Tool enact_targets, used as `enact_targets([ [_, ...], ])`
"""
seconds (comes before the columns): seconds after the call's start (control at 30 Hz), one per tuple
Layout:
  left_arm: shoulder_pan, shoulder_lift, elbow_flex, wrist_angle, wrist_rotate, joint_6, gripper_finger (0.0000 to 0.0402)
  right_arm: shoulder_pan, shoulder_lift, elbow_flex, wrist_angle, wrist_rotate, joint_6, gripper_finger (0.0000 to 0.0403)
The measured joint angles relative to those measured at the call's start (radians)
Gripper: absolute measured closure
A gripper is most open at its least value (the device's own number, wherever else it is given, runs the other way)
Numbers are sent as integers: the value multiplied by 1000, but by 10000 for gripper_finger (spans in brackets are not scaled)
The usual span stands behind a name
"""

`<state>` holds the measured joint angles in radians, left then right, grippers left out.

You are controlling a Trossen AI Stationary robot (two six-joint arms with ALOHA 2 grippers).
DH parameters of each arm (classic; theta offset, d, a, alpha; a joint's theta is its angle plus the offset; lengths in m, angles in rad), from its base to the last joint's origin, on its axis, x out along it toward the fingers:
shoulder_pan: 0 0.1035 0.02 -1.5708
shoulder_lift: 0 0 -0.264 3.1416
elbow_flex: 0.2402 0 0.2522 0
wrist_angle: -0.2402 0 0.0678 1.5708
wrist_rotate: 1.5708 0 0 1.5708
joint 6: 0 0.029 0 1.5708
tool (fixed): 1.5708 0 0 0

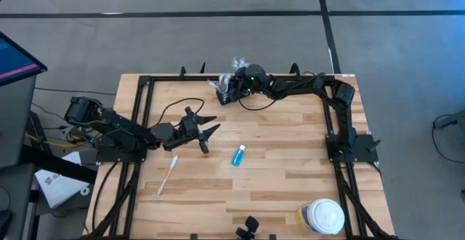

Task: Pick & Place toothbrushing station
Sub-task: Put the blue mouthwash into the black wire organizer

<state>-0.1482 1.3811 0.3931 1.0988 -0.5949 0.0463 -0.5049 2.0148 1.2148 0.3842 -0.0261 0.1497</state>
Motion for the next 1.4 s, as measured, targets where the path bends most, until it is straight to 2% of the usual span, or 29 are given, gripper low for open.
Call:
enact_targets([
  [0.5,0,0,0,-9,0,0,253,0,-19,3,17,0,0,290],
  [1.13,0,0,0,-18,-4,0,253,0,-120,3,-154,30,-42,290],
  [1.4,0,0,0,-18,-4,0,253,7,-182,3,-284,44,-55,290],
])
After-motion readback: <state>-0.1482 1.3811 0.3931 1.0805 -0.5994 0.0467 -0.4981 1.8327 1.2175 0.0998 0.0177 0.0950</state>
